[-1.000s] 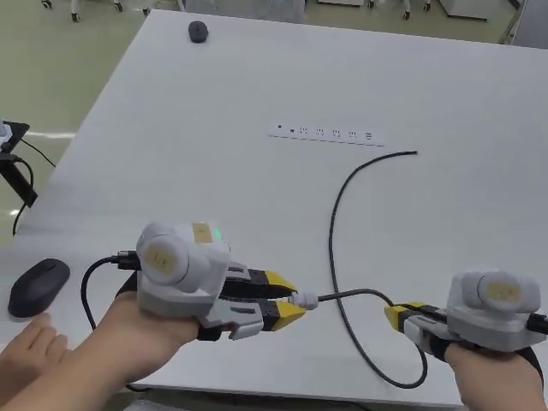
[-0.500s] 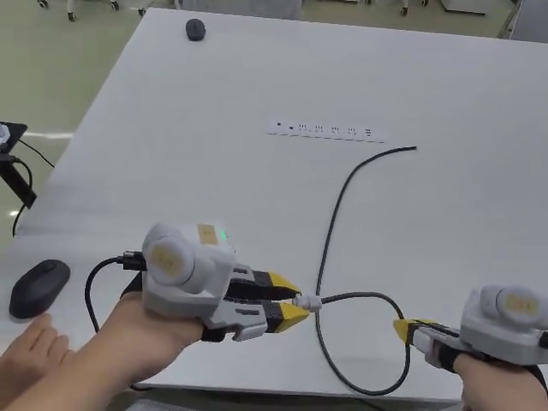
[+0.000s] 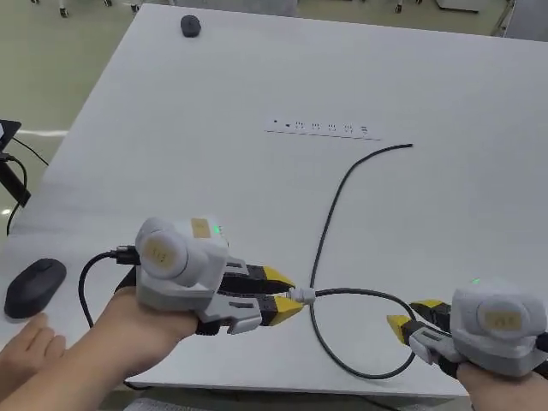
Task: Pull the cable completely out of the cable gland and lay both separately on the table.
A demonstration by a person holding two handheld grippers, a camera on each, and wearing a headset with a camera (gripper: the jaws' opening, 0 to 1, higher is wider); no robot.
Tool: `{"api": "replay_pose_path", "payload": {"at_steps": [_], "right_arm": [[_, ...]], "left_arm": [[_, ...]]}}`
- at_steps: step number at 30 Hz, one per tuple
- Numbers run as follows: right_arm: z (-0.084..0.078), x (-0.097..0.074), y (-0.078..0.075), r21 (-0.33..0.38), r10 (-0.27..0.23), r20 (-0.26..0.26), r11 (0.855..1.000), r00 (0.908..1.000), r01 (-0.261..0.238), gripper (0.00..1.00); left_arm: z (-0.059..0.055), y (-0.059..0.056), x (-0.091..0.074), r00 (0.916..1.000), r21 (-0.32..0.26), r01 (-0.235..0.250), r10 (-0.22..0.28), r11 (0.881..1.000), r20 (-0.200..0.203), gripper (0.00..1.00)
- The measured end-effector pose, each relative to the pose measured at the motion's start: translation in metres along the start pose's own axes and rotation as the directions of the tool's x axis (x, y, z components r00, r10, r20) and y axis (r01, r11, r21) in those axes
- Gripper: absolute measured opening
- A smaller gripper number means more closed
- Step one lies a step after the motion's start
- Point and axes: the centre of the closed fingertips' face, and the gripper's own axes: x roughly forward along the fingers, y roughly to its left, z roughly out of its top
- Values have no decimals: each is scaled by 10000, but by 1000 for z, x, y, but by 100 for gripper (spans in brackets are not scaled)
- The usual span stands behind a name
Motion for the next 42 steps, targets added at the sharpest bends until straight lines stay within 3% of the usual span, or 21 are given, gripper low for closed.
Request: {"api": "replay_pose_path", "payload": {"at_steps": [4, 8, 11, 20, 25, 29, 32, 37, 41, 42], "right_arm": [[33, -10, 21, -1559, 25, 629, 9877, 9980, 74, 24], [57, -12, 56, -2943, 856, 803, 9539, 9931, -584, 22], [70, -14, 74, -3151, 1347, 1165, 9446, 9840, -920, 22], [81, -11, 93, -4972, 1582, 904, 8626, 9833, -931, 13], [78, -8, 97, -5258, 1645, 682, 8442, 9840, -1047, 9], [76, -7, 97, -5244, 1675, 692, 8447, 9834, -1070, 4], [75, -7, 95, -4999, 1643, 727, 8595, 9837, -1066, 3], [73, -6, 91, -4893, 1594, 782, 8662, 9841, -1014, 2], [70, -6, 84, -4409, 1513, 734, 8915, 9858, -1040, 1], [68, -6, 81, -4026, 1469, 711, 9092, 9866, -1064, 1]], "left_arm": [[0, -1, 0, 10000, 11, 74, -74, 10000, 14, 15], [-1, -2, 0, 9999, 65, 103, -103, 9999, -27, 15], [-2, -1, 0, 9999, 73, 136, -135, 9999, -57, 15], [-5, -4, 1, 9996, 169, 223, -221, 9996, -167, 15], [-7, -5, 2, 9994, 230, 262, -257, 9994, -235, 15], [-9, -5, 1, 9992, 235, 270, -262, 9994, -314, 15], [-8, -6, 1, 9993, 183, 273, -268, 9995, -260, 15], [-7, -5, 3, 9995, 204, 238, -234, 9995, -208, 15], [-6, -4, 3, 9996, 228, 200, -195, 9995, -207, 15], [-6, -4, 2, 9996, 219, 179, -175, 9996, -199, 15]]}}
